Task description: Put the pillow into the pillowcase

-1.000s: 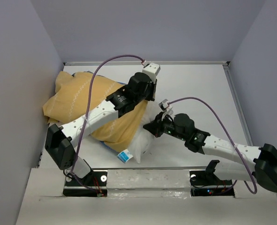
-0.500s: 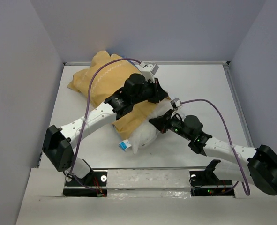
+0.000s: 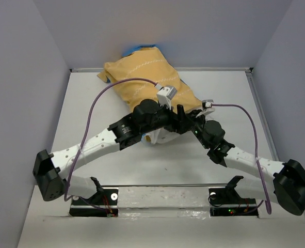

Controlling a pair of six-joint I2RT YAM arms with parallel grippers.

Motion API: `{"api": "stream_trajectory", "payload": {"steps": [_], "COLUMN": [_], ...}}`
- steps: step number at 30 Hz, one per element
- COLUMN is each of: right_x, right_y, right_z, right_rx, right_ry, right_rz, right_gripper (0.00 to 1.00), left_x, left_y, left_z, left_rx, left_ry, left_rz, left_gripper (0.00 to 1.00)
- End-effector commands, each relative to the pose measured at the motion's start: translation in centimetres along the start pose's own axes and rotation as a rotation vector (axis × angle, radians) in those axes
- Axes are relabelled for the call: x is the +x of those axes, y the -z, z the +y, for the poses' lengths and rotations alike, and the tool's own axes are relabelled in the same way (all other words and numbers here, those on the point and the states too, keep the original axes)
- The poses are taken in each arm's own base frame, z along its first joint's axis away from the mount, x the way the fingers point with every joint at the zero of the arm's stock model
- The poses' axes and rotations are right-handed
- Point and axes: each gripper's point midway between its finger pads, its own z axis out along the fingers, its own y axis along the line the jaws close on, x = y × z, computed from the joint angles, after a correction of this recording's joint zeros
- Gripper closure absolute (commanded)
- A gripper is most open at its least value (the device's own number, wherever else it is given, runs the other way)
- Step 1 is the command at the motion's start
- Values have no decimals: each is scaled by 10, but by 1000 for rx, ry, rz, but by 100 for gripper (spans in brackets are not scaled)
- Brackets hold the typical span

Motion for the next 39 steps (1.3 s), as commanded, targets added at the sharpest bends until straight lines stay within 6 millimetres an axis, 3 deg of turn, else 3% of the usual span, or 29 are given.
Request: {"api": "stream_trajectory", "payload": {"steps": [1,3,4,5,6,10,13,18,28,30,33,34,36,37,39], "right_x": [-34,-33,-34,-34,-32,-29,-27,-22,-17,-18,-22,-22,-28,-30,-42], "right_y": [0,3,4,6,6,10,12,14,16,16,18,19,19,20,21], "right_z": [-10,-14,-13,-13,-12,-9,-6,-2,1,2,3,2,2,1,2], "right_rx": [63,64,57,47,40,21,4,-19,-38,-40,-41,-37,-31,-22,-9], "right_ry": [-27,-23,-22,-19,-18,-9,-4,4,2,4,5,7,17,27,44], "right_rz": [-119,-111,-110,-103,-94,-68,-52,-21,4,4,-4,-3,-18,-18,-49], "right_gripper": [100,100,100,100,100,100,100,100,100,100,100,100,100,100,100], "left_x": [-19,-6,3,21,35,65,74,78,65,63,62,59,57,57,57], "left_y": [67,105,114,131,134,151,143,109,90,91,94,96,98,100,101], "left_z": [18,63,77,104,119,147,159,153,178,185,192,193,194,195,196], "left_rx": [-160,-336,-382,-480,-533,-591,-593,-484,-609,-651,-696,-707,-710,-716,-717], "left_ry": [-82,-63,-39,-32,-24,34,22,-110,-219,-226,-232,-231,-229,-229,-223], "left_rz": [-168,-222,-225,-210,-183,-185,-180,-144,-144,-144,-151,-162,-173,-174,-176], "left_gripper": [15,15,15,16,16,19,23,24,28,33,49,61,70,81,89]}}
